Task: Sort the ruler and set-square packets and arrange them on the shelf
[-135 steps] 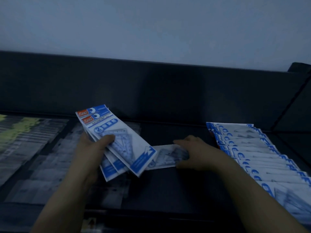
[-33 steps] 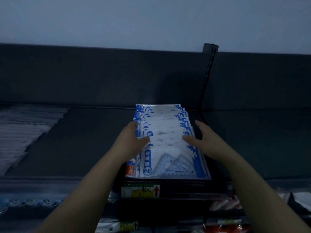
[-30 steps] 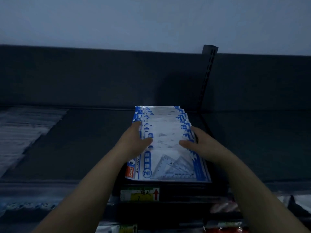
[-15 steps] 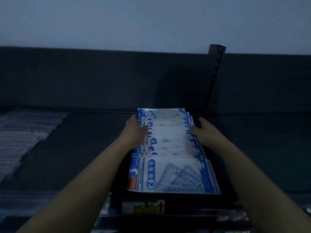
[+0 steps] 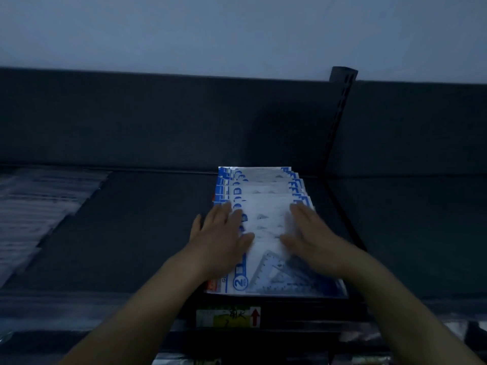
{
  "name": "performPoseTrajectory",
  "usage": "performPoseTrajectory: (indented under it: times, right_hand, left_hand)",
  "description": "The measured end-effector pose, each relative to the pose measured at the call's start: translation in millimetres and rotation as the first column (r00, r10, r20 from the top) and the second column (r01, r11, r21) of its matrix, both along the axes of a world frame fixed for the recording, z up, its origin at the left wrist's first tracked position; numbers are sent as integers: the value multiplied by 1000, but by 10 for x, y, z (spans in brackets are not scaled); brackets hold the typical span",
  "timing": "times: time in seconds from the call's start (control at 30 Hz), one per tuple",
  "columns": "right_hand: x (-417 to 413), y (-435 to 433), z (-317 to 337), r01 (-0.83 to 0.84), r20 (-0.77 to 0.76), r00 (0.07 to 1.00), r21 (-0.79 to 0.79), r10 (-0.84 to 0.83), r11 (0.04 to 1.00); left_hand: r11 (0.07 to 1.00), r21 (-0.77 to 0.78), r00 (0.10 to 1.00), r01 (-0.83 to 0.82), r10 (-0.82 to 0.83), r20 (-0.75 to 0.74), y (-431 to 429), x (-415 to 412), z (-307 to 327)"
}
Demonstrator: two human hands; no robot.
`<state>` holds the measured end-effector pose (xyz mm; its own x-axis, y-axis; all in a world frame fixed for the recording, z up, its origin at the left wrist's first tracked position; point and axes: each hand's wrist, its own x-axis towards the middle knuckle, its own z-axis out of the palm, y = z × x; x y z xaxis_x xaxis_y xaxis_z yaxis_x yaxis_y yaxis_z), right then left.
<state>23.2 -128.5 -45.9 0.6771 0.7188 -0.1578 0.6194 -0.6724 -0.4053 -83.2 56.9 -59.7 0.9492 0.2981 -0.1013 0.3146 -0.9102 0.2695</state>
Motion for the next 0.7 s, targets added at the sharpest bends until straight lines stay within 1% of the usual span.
performPoseTrajectory:
  times: [0.07,0.17,0.23,0.37,0.5,0.57,0.6,0.63,0.7]
  right_hand:
    - [-106,2,-116,-14,29,999,-62,16,998]
    - [-110,49,-225,32,119,993,-56,-25,998]
    - [-82,82,-223,55,154,987,-52,-46,997]
    - [-113,25,-220,47,136,990,-84,-35,995]
    - [-212,-80,-151,35,109,994,-96,-24,995]
    - [-193,-82,-104,57,115,992,-73,-48,996]
    - [-181,-72,-77,74,128,989,-54,-67,996]
    - [-183,-55,-42,85,151,985,-35,-79,996]
    - [-214,-11,49,89,180,979,20,-92,996]
  left_hand:
    - [1000,10,998,3,-2,-59,-53,-64,-111]
    - [997,73,999,1,2,-53,-55,-22,-162]
    - [997,75,999,3,1,-53,-35,31,-149]
    - [998,60,996,10,-4,-92,-29,6,-132]
    - [1000,11,997,-13,14,-75,-51,-127,-95]
    - [998,-30,998,-52,51,-36,-42,-169,-35]
    - [997,-35,998,-67,68,13,-34,-195,0]
    - [998,-24,993,-66,68,93,-17,-220,39]
    - [997,-34,953,-71,78,293,46,-273,124]
